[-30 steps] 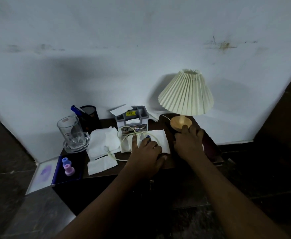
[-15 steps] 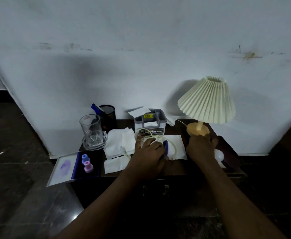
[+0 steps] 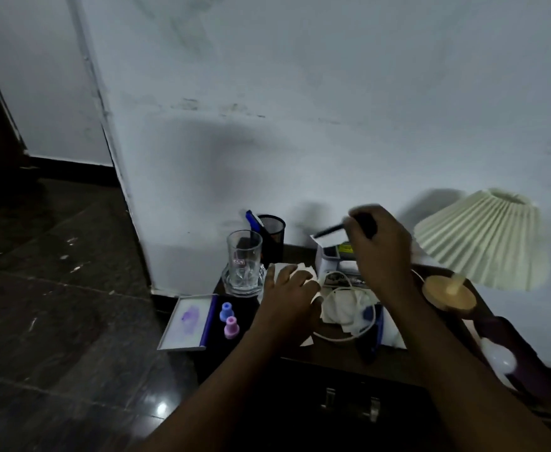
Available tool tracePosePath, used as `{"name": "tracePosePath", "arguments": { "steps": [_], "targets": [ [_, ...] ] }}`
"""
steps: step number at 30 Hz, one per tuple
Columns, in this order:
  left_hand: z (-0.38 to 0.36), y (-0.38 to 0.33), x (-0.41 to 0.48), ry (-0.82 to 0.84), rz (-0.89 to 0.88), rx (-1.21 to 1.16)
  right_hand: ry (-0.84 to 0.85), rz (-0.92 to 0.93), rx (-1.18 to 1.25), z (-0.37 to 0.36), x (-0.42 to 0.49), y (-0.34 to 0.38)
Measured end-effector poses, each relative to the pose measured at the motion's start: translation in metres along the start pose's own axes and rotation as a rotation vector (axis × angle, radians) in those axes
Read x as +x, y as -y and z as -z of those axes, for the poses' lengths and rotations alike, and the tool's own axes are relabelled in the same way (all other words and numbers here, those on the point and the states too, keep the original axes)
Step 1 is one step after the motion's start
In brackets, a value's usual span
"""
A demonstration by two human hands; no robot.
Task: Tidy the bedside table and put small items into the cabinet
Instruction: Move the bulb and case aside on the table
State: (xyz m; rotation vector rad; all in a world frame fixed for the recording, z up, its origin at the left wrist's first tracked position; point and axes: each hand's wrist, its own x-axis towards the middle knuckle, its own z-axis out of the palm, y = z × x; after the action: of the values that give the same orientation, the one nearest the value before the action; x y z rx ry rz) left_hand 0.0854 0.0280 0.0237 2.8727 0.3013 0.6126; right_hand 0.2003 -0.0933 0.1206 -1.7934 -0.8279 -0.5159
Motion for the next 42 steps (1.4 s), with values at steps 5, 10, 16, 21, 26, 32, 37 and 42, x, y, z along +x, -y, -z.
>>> {"name": "tracePosePath", "arguments": {
  "steps": [5,10,16,21,26,32,37,42],
  "targets": [
    [-0.007,-0.008,0.002,0.059,-0.036,0.003,0.344,0.075,-0.042,-0.089,0.086,0.023],
    [-0.011,0.002,0.008,0.083,-0.048,0.014,0.723,0.097,-0.331,-0.175,0.126,0.011],
    [-0.017,0.013,0.007,0.057,-0.098,0.026,0.971,0.006,-0.478,-0.210,0.123,-0.015],
    [-0.016,0.016,0.005,0.021,-0.066,0.057,1.034,-0.112,-0.247,-0.186,0.114,-0.029],
    [-0.010,0.010,0.003,0.048,-0.075,0.137,0.947,-0.133,-0.298,-0.191,0.073,-0.046],
    [-0.008,0.013,0.003,-0.029,-0.076,0.106,0.779,-0.349,-0.383,-0.195,0.065,-0.044],
    [-0.006,0.014,0.003,0.006,-0.047,0.097,0.852,-0.319,-0.371,-0.187,0.071,-0.040],
    [-0.005,0.009,0.003,0.068,-0.126,0.173,0.682,-0.374,-0.351,-0.193,0.056,-0.042]
  ]
}}
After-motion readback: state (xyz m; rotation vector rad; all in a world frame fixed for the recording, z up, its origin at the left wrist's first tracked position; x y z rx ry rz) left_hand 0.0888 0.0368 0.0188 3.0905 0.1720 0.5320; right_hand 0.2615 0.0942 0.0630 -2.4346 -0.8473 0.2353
